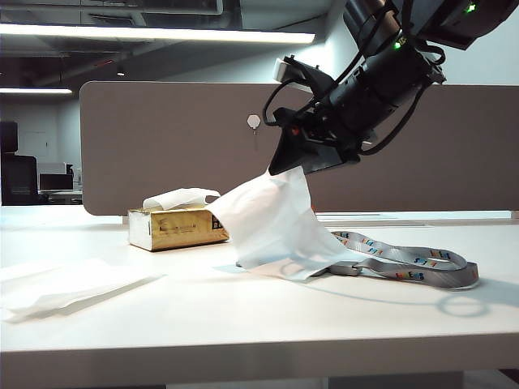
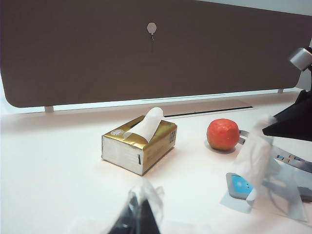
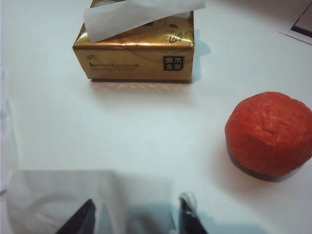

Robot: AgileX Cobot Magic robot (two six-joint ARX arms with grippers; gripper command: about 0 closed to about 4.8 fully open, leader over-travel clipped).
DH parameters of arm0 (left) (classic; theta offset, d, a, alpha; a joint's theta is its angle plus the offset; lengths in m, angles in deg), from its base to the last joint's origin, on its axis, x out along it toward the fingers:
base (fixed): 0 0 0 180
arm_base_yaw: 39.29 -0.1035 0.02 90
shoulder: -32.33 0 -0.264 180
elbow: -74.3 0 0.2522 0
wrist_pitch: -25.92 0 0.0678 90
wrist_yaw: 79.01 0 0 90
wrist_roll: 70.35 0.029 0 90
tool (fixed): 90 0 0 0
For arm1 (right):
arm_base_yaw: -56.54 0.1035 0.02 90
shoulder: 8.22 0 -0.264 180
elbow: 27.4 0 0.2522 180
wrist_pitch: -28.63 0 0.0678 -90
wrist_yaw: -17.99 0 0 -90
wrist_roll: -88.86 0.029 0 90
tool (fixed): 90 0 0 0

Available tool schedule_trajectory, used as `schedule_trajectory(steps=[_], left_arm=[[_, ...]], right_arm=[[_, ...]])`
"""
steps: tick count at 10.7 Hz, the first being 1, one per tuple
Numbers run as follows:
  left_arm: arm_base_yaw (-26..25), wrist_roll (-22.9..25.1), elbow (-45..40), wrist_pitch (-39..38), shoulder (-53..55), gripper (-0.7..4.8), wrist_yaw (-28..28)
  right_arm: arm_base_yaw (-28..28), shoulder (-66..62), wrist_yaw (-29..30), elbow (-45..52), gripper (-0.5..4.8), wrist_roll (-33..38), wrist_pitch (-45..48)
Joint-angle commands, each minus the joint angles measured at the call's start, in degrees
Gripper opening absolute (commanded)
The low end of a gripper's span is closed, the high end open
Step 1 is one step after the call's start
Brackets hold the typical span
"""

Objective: Pull out a tissue from the tissue box and use it to cover the ID card on the tabletop.

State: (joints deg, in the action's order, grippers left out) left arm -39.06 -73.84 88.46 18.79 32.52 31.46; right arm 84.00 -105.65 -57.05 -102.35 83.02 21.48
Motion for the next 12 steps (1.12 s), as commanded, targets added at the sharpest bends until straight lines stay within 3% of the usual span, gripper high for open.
schedule_trajectory(steps=[1,2,3,7,8,9,10,11,12], left_arm=[[0.07,0.0,0.22,0.72,0.04,-0.06,0.28],[0.07,0.0,0.22,0.72,0.04,-0.06,0.28],[0.07,0.0,0.22,0.72,0.04,-0.06,0.28],[0.07,0.0,0.22,0.7,0.04,-0.06,0.28],[0.07,0.0,0.22,0.7,0.04,-0.06,0.28],[0.07,0.0,0.22,0.7,0.04,-0.06,0.24],[0.04,0.02,0.22,0.7,0.04,-0.06,0.15],[0.02,0.02,0.22,0.7,0.04,-0.06,0.11],[0.02,0.02,0.22,0.7,0.04,-0.06,-0.35]], right_arm=[[0.09,0.2,0.17,-0.15,2.26,0.5,1.03],[0.09,0.2,0.17,-0.15,3.23,0.5,1.49],[0.09,0.2,0.24,-0.15,3.43,0.48,2.86],[0.15,0.24,3.43,-0.17,3.41,4.63,9.29],[0.13,0.33,2.78,-0.17,1.84,6.27,14.91],[0.13,0.59,1.92,-0.17,1.38,6.32,17.09],[0.13,3.63,-5.09,-0.15,1.27,6.27,26.18],[-3.06,20.92,-14.4,0.15,-0.05,1.7,16.17],[-6.1,31.52,-14.38,3.98,-0.05,-4.52,4.13]])
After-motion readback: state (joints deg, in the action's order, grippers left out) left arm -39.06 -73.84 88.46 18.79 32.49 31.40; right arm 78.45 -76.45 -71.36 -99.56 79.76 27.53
